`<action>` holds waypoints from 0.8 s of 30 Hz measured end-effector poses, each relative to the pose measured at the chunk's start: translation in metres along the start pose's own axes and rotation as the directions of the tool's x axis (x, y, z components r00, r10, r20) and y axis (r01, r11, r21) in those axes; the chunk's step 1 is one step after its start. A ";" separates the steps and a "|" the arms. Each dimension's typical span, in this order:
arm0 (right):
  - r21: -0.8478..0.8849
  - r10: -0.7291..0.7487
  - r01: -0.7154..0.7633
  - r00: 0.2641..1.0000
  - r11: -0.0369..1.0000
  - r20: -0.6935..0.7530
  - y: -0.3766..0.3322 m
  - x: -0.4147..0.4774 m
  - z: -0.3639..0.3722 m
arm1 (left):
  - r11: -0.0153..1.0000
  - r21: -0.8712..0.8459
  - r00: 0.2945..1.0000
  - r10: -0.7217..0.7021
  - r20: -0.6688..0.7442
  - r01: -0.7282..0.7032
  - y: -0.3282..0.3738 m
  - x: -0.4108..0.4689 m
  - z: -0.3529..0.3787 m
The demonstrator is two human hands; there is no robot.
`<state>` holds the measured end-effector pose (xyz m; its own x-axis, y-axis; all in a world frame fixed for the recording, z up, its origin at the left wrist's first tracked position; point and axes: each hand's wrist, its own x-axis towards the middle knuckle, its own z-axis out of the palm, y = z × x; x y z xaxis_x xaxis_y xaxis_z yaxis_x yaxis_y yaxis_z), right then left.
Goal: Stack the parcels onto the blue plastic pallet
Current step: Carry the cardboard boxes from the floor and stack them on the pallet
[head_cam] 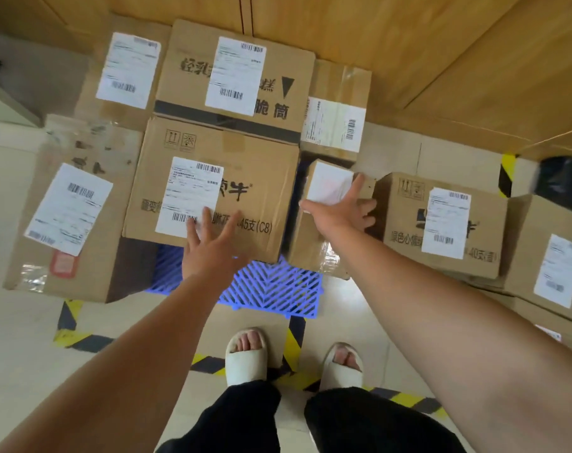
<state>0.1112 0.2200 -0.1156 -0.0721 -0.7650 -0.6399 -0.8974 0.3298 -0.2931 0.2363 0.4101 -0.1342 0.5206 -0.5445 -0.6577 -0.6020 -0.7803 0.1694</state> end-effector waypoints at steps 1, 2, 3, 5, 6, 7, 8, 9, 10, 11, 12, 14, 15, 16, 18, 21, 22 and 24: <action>0.035 -0.040 0.040 0.999 0.999 0.001 -0.003 0.005 0.006 | 1.000 0.008 1.000 0.011 -0.003 -0.011 -0.002 0.001 0.002; 0.075 -0.081 0.081 0.997 0.994 -0.001 -0.004 0.010 0.010 | 1.000 0.011 1.000 0.014 -0.007 -0.014 -0.004 0.001 0.004; 0.112 -0.119 0.119 0.993 0.986 -0.010 -0.001 0.014 0.013 | 1.000 0.015 1.000 0.014 -0.012 -0.014 -0.005 0.001 0.004; 0.168 -0.164 0.165 0.986 0.972 -0.017 0.010 0.025 0.014 | 1.000 0.023 1.000 0.016 -0.009 -0.015 -0.005 0.001 0.003; 0.180 -0.174 0.172 0.985 0.969 0.000 0.018 0.028 0.012 | 1.000 0.021 1.000 0.015 -0.005 -0.015 -0.005 0.001 0.003; 0.183 -0.179 0.171 0.984 0.968 0.025 0.023 0.031 0.010 | 1.000 0.016 1.000 0.017 0.003 -0.017 -0.006 0.001 0.003; 0.186 -0.184 0.172 0.982 0.967 0.050 0.027 0.034 0.007 | 1.000 0.013 1.000 0.021 0.010 -0.021 -0.007 0.001 0.004; 0.187 -0.188 0.169 0.978 0.968 0.088 0.028 0.036 0.002 | 0.999 0.012 0.999 0.029 0.014 -0.029 -0.007 0.001 0.005; 0.189 -0.196 0.169 0.972 0.967 0.131 0.027 0.039 -0.001 | 0.999 0.010 0.999 0.037 0.015 -0.037 -0.008 0.001 0.005; 0.184 -0.198 0.164 0.963 0.969 0.183 0.024 0.038 -0.005 | 0.999 0.007 0.999 0.037 0.016 -0.038 -0.008 0.001 0.004; 0.185 -0.208 0.168 0.952 0.968 0.223 0.022 0.036 -0.010 | 1.000 0.011 1.000 0.026 0.015 -0.026 -0.007 0.000 0.002; 0.199 -0.215 0.167 0.944 0.966 0.251 0.017 0.021 -0.026 | 0.998 0.049 0.999 -0.043 -0.019 0.044 -0.002 -0.011 -0.008; 0.220 -0.209 0.156 0.947 0.963 0.246 0.014 0.008 -0.038 | 0.993 0.059 0.994 -0.105 -0.032 0.106 0.001 -0.022 -0.014; 0.255 -0.217 0.156 0.948 0.954 0.234 0.013 -0.009 -0.053 | 0.985 0.036 0.986 -0.166 -0.020 0.166 0.005 -0.038 -0.022; 0.328 -0.249 0.159 0.935 0.931 0.251 0.011 -0.057 -0.094 | 0.970 -0.091 0.972 -0.215 0.090 0.223 0.016 -0.082 -0.040; 0.368 -0.222 0.105 0.930 0.924 0.292 0.025 -0.146 -0.164 | 0.912 -0.305 0.945 -0.197 0.261 0.274 0.032 -0.168 -0.079; 0.384 -0.185 0.072 0.946 0.920 0.267 0.032 -0.177 -0.189 | 0.900 -0.333 0.943 -0.195 0.271 0.282 0.040 -0.201 -0.097; 0.450 -0.108 -0.002 0.970 0.893 0.217 0.043 -0.237 -0.240 | 0.857 -0.402 0.938 -0.230 0.261 0.322 0.054 -0.265 -0.132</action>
<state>-0.0149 0.2832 0.1938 0.1215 -0.6576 -0.7435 -0.6052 0.5446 -0.5806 0.1457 0.4715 0.1462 0.4690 -0.2505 -0.8469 -0.1044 -0.9679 0.2284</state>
